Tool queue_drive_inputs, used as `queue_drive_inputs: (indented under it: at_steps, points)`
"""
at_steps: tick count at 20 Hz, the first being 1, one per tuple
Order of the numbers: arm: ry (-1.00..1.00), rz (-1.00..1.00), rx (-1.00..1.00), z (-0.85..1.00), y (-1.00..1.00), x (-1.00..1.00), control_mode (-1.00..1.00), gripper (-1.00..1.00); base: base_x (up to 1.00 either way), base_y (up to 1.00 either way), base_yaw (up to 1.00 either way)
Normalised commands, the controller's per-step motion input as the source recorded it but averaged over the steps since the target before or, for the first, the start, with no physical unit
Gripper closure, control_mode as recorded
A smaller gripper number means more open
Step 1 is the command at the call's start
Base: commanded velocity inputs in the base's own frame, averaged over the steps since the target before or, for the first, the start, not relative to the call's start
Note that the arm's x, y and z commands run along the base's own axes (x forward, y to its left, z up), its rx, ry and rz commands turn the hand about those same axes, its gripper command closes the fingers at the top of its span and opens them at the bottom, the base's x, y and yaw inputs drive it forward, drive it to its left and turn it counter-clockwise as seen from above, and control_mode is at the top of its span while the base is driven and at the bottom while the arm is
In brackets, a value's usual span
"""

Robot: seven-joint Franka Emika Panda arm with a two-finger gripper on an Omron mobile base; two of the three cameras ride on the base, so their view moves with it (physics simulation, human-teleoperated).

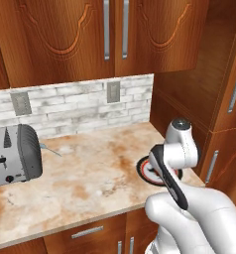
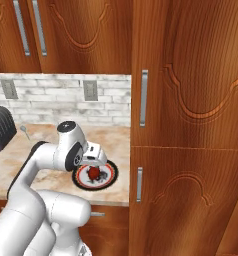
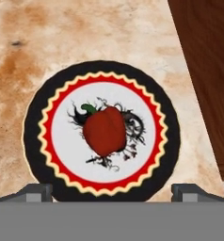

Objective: Pick the bell pepper from the counter and place it in the microwave. Then turn on the microwave.

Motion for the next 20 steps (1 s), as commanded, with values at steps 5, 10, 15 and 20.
queue_drive_inputs:
  at_steps: [5, 10, 15, 20]
  points:
    - [0.0, 0.02, 0.0, -0.22, 0.0, 0.08, -1.0, -1.0, 0.0, 0.0, 0.0]
    - [0.0, 0.02, 0.0, -0.15, 0.0, 0.08, -1.0, -1.0, 0.0, 0.0, 0.0]
    - [0.0, 0.01, 0.0, -0.14, 0.0, 0.03, -1.0, -1.0, 0.0, 0.0, 0.0]
    - [0.0, 0.01, 0.0, -0.2, 0.0, 0.0, -1.0, -1.0, 0.0, 0.0, 0.0]
